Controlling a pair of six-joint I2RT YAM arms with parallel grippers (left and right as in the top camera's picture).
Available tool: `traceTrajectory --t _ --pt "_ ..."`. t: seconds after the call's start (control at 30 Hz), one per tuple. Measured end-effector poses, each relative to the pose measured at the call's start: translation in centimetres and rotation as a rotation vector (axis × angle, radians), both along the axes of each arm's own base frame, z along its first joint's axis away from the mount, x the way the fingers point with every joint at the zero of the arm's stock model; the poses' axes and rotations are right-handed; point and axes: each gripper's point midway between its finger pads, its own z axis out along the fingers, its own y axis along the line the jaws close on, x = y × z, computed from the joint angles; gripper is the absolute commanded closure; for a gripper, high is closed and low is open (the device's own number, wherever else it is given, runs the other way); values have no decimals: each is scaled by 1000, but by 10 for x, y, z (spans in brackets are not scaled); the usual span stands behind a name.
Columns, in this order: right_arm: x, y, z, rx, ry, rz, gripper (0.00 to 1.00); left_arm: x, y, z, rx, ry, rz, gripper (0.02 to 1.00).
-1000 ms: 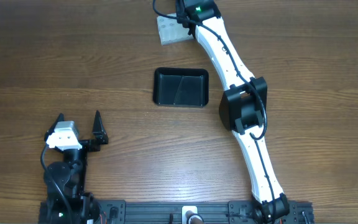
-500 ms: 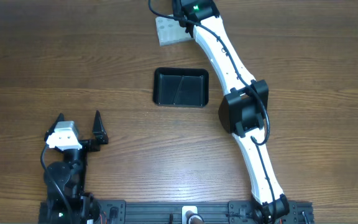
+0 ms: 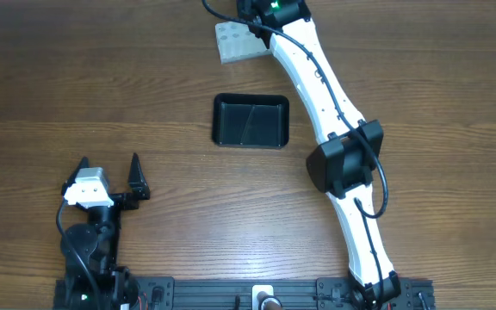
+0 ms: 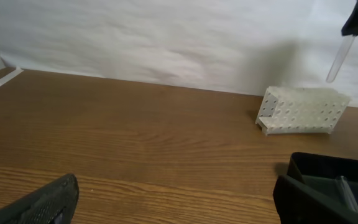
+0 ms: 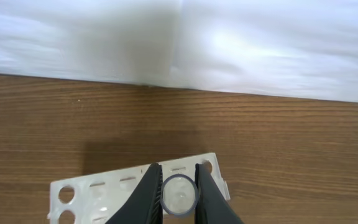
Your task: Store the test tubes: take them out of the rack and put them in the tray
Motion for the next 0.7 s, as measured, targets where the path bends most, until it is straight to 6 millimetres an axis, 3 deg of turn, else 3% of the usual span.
traceTrajectory --t 0.27,0.5,0.7 --pt "-36 -3 14 -25 85 6 893 0 0 0 0 0 0 18" --pt "-85 -12 -10 -40 289 -38 925 0 0 0 0 0 0 20" --pt "-113 -12 -26 21 421 -90 945 0 0 0 0 0 0 20"
